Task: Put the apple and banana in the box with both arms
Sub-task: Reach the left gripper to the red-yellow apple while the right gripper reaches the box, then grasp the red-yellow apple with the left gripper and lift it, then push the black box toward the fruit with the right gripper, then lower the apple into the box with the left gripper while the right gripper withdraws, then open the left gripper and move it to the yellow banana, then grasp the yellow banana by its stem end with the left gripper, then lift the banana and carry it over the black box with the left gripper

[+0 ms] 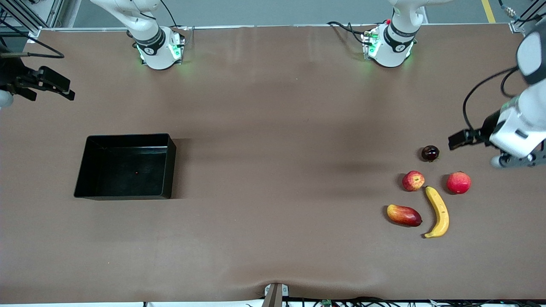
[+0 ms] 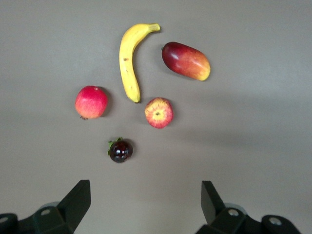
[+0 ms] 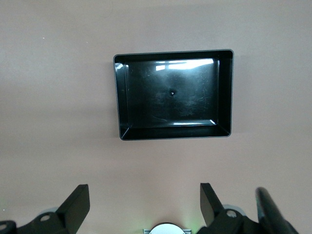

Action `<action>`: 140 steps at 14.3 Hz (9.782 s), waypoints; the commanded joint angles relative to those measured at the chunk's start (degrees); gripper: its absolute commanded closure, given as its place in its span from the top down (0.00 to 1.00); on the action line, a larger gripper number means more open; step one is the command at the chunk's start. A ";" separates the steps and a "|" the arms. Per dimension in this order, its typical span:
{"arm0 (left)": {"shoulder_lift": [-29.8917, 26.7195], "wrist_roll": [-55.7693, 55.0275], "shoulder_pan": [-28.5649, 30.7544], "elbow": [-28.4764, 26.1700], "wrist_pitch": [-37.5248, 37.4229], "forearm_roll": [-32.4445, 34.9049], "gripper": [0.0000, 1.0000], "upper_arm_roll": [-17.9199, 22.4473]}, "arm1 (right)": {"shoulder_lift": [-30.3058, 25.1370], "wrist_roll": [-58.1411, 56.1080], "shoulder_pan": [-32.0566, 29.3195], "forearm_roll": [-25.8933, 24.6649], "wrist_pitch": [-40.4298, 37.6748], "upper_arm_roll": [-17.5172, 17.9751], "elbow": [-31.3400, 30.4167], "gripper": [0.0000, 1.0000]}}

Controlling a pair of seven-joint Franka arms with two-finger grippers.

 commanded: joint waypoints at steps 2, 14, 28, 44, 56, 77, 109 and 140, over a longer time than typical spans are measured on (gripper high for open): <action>-1.52 -0.14 1.71 -10.82 11.00 0.70 1.00 -0.48 | 2.13 -2.23 -4.03 0.08 0.17 0.57 0.58 1.00; 15.52 -2.43 2.33 -21.48 41.59 -0.01 1.00 -0.31 | 22.42 -12.96 -11.59 -6.16 16.06 0.57 -0.47 1.00; 11.41 -2.07 2.06 -18.32 35.66 0.70 0.00 -3.02 | 30.61 -21.58 -17.84 -6.42 42.62 0.39 -15.85 0.68; 0.41 -10.25 2.33 -8.04 11.30 0.61 0.00 -12.43 | 30.44 -13.07 -15.65 -5.37 22.17 5.48 -4.70 0.00; 0.33 -10.07 2.77 -6.10 8.39 0.70 0.00 -12.17 | 31.74 12.95 8.86 8.84 30.82 9.97 -5.48 0.00; 7.87 -25.18 -6.52 -9.53 9.69 -4.23 0.00 -21.49 | 39.14 27.64 20.06 2.72 30.36 7.43 12.16 1.00; 22.91 -17.19 10.92 8.05 8.28 14.84 1.00 -20.96 | -0.42 -1.52 -8.70 -0.54 0.43 7.51 2.34 1.00; 22.65 -23.75 18.76 7.08 11.38 20.82 0.00 -33.32 | -0.68 -4.26 12.48 -0.45 -0.44 -16.48 2.16 1.00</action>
